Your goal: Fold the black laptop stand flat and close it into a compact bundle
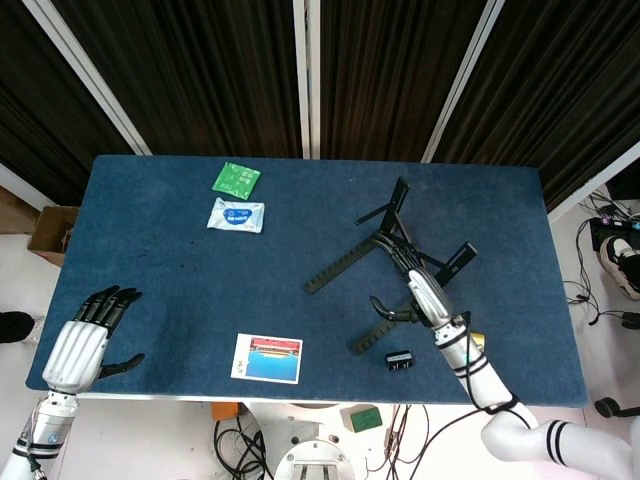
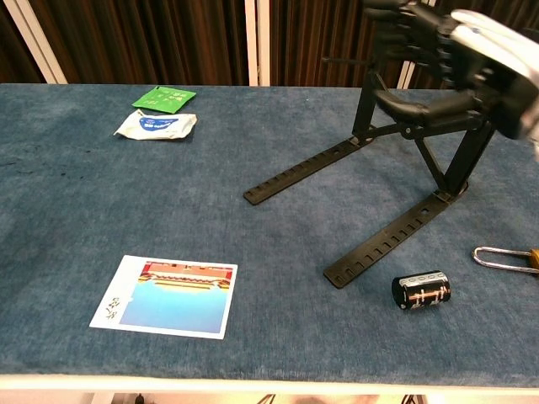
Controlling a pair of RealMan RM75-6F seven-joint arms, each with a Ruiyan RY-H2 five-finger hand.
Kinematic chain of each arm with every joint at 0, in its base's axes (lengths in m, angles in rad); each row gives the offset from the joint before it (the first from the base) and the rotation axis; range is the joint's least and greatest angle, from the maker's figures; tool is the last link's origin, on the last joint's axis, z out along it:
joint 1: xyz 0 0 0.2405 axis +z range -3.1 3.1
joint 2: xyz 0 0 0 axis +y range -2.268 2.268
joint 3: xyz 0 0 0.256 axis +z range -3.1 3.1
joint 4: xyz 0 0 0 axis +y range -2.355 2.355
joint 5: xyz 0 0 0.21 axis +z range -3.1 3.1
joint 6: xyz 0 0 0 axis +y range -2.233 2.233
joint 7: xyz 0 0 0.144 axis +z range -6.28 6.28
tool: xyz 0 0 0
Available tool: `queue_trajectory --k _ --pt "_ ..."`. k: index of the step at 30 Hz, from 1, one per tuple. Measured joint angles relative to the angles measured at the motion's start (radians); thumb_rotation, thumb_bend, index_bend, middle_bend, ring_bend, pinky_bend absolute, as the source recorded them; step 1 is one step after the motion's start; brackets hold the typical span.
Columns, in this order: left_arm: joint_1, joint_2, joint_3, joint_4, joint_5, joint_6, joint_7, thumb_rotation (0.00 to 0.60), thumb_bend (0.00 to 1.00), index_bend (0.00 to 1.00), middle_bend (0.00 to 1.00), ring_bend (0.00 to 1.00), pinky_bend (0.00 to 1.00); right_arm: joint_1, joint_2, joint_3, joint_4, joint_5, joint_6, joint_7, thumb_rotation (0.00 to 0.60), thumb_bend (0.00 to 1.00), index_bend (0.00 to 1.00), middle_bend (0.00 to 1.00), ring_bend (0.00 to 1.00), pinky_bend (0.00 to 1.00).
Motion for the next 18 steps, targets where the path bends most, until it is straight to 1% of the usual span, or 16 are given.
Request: queue_trajectory --k 2,4,8,11,18 --pt "0.003 0.001 0.001 -0.001 -0.001 0.002 0.001 0.600 0.10 0.16 0.15 0.09 0.16 0.039 -0.016 0.044 -0.009 0.062 -0.052 0.011 0.600 0.38 0.00 0.01 0.00 0.00" --pt "0.007 0.002 0.003 -0.001 -0.003 0.004 0.002 0.600 0.10 0.16 0.15 0.09 0.16 0.068 -0.040 0.084 -0.003 0.115 -0.079 0.003 0.600 0.38 0.00 0.01 0.00 0.00" --pt "0.016 0.003 0.005 0.003 -0.013 0.008 -0.003 0.600 0.10 0.16 0.15 0.09 0.16 0.114 -0.112 0.164 0.049 0.225 -0.111 -0.058 0.600 0.38 0.00 0.01 0.00 0.00" --pt "0.021 0.002 0.008 0.008 -0.017 0.008 -0.008 0.600 0.10 0.16 0.15 0.09 0.16 0.136 -0.152 0.194 0.103 0.280 -0.130 -0.085 0.600 0.38 0.00 0.01 0.00 0.00" --pt "0.026 0.003 0.008 0.010 -0.021 0.010 -0.012 0.600 0.10 0.16 0.15 0.09 0.16 0.181 -0.228 0.236 0.245 0.367 -0.192 -0.110 0.600 0.38 0.00 0.01 0.00 0.00"
